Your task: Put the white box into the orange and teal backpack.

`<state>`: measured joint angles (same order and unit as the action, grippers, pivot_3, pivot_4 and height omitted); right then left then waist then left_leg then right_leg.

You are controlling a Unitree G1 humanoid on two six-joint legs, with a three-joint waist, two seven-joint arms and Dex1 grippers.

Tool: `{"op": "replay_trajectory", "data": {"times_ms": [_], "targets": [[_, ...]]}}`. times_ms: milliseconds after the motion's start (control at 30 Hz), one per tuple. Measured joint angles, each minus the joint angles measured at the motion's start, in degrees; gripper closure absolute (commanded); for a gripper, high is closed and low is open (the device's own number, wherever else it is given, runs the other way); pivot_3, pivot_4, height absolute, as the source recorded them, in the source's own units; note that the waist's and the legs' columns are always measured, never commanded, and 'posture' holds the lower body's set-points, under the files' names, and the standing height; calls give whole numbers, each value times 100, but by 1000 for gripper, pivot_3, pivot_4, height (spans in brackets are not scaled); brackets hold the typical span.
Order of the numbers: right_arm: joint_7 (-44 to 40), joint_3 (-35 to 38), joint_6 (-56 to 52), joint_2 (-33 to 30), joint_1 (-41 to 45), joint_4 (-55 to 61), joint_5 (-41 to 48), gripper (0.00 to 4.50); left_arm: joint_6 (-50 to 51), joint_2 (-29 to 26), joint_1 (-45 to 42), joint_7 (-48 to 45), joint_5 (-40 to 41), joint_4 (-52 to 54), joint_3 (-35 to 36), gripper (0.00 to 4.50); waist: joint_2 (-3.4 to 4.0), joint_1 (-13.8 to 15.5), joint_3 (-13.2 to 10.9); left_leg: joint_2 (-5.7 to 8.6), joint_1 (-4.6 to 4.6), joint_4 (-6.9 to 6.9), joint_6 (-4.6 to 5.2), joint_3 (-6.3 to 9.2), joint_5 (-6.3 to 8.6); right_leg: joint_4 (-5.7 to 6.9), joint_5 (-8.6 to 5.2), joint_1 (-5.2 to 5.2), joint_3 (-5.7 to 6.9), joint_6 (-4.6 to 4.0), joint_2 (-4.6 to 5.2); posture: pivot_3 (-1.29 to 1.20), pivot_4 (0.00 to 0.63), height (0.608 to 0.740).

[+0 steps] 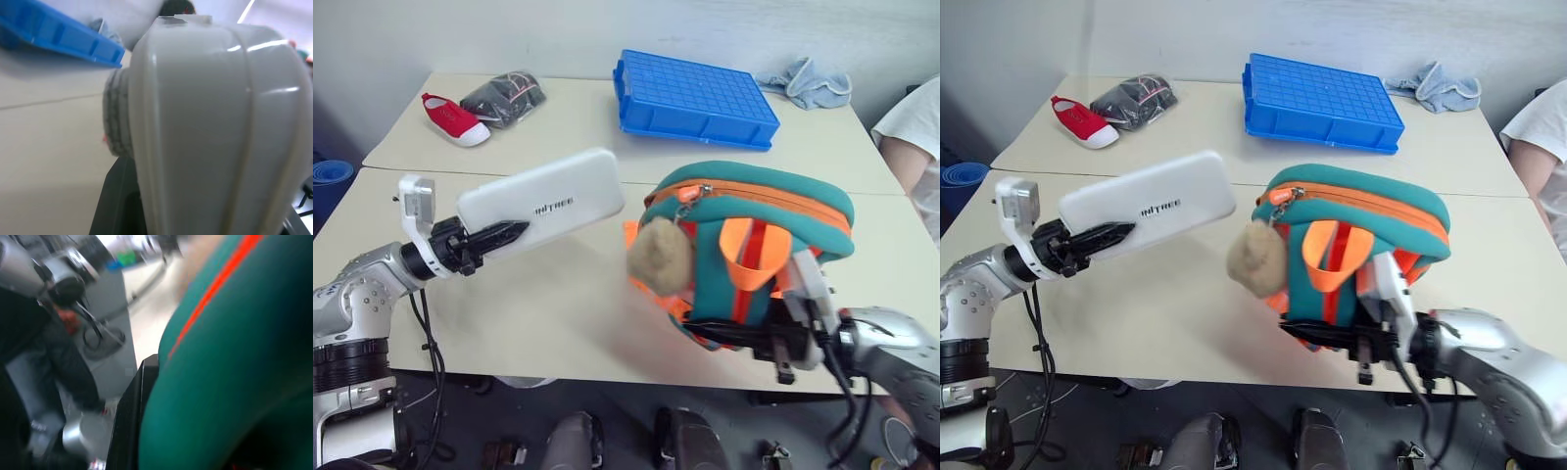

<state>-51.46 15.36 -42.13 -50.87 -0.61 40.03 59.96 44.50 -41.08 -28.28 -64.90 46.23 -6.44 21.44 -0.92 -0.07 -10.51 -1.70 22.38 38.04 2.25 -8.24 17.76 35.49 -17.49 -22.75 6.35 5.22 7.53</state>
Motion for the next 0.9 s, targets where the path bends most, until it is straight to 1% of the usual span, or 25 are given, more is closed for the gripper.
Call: {"op": "replay_trajectory", "data": {"times_ms": [67, 133, 167, 333, 500, 600, 733, 833, 900], "targets": [[-116, 450, -40, -223, -356, -26, -5, 4453, 103, -62, -70, -60, 147, 328, -20, 3271, -3, 12, -2, -1, -5, 0, -3, 0, -1, 4, 0, 4, 0, 0, -3, 0, 150, 740], [-254, 661, -34, -338, -648, -130, -142, 4453, 168, -82, -111, -122, 243, 584, -86, 3271, -3, 16, -2, 0, -10, -1, -3, -2, -2, 4, 0, 8, -1, 0, -4, 0, 150, 740], [-308, 735, -34, -399, -784, -217, -251, 4453, 250, -79, -234, -128, 285, 647, -227, 3271, -4, 22, -2, 1, -10, 0, -1, -3, -3, 6, 0, 9, -1, 0, -4, 0, 150, 740], [-185, 662, -14, -330, -499, -270, -366, 4453, 419, -20, -773, -106, 347, 858, -647, 3271, -6, 25, -3, 3, -9, 2, -1, -4, -7, 7, 2, 8, -2, 3, -6, 0, 150, 740], [-33, 279, 47, -225, -308, -271, -589, 4453, 447, -167, -814, -499, 325, 862, -1002, 3271, -7, 2, -4, 0, -5, 2, -3, -12, -7, 6, 2, 3, -4, 3, -18, 0, 150, 740], [7, 243, 74, -222, -200, -278, -654, 4453, 60, -189, -875, -646, 39, 788, -1222, 3271, -7, 13, -5, 3, -5, 7, 1, -13, -9, 3, 2, 4, -6, 3, -14, 0, 150, 740], [35, 238, 83, -219, -193, -300, -679, 4453, -451, -18, -1146, -718, -362, 533, -1518, 3271, -10, 73, -6, 3, -6, 8, 1, -10, -10, 5, 2, 5, -4, 4, -11, 0, 150, 740], [48, 237, 95, -219, -95, -345, -731, 4453, -1187, -2, -1320, -805, -965, 350, -1862, 3271, -10, 102, -6, 3, -7, 8, 1, -12, -9, 5, 2, 4, -5, 3, -12, 0, 150, 740], [70, 236, 96, -219, -29, -373, -745, 4453, -1882, 73, -1449, -852, -1519, 143, -2152, 3271, -10, 127, -6, 3, -7, 7, 1, -14, -9, 5, 2, 3, -5, 3, -12, 0, 150, 740]]}}
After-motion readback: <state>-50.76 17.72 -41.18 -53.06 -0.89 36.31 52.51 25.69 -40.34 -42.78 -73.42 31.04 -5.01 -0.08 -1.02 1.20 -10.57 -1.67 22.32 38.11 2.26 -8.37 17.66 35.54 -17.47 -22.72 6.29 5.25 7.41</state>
